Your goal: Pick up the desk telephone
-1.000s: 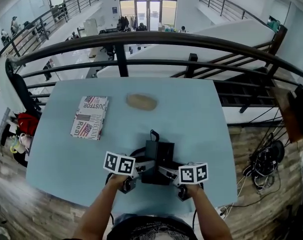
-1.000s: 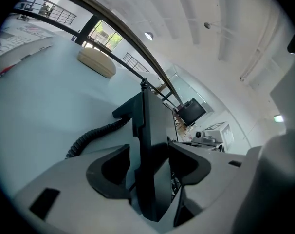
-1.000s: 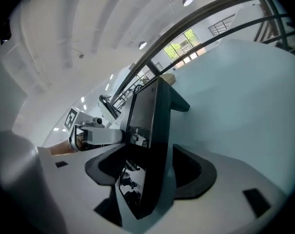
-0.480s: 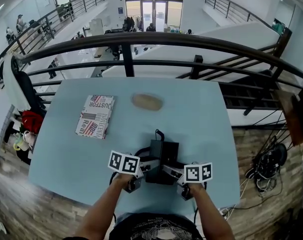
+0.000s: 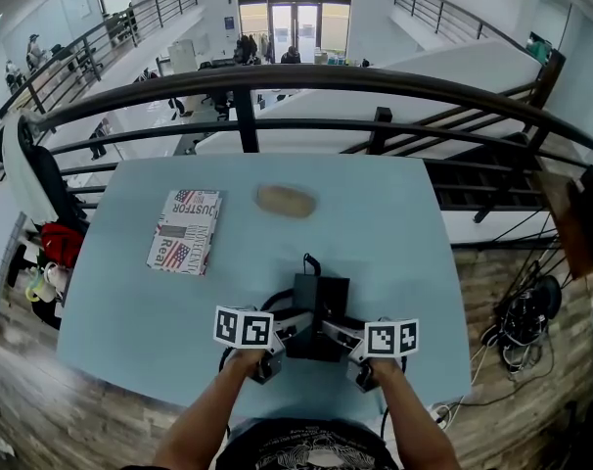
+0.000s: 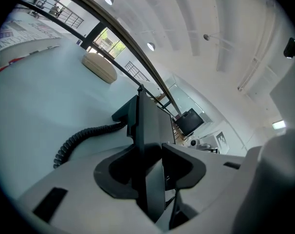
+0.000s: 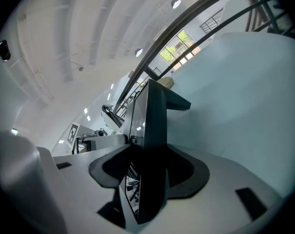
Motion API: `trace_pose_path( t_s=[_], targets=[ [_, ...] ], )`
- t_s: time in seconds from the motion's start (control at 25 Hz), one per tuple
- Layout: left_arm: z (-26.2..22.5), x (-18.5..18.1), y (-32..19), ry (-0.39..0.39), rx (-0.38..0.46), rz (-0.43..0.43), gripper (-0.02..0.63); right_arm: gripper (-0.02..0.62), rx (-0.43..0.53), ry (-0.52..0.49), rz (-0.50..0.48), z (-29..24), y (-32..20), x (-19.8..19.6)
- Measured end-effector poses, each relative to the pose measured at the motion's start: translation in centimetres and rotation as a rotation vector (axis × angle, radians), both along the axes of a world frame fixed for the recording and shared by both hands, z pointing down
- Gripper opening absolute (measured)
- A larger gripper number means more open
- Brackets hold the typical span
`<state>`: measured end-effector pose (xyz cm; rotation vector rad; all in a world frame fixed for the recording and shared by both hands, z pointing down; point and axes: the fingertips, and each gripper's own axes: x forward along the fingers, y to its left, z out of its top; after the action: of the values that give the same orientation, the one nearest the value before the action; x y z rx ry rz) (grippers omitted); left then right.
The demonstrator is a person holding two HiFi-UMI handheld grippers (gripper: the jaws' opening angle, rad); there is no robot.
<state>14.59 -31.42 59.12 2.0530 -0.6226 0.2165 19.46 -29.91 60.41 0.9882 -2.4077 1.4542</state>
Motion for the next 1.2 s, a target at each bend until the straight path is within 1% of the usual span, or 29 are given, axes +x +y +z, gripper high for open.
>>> trace_pose_path(
  t_s=[0.28, 0.52, 0.8, 1.2],
  targets=[
    [-0.4, 0.0, -0.1, 0.026, 0.005, -0.037, 0.163, 0.219, 0.012, -0.004, -0.004, -0.4, -0.2, 0.2],
    [-2.3, -0.5, -0.9, 0.053, 0.041, -0.077, 0.163, 0.212, 0.062, -0.019, -0.009, -2.3, -1.1, -0.2],
    [-5.9, -1.2, -2.5, 0.046, 0.146, -0.103, 0.163, 0.21, 0.152, -0.033, -0.006, -5.8, -2.7, -0.7],
    [-14.3, -1.7, -5.1, 0.063, 0.339, -0.14, 0.163, 0.21, 0.348, -0.039, -0.003, -14.0, -5.6, -1.2]
  ],
)
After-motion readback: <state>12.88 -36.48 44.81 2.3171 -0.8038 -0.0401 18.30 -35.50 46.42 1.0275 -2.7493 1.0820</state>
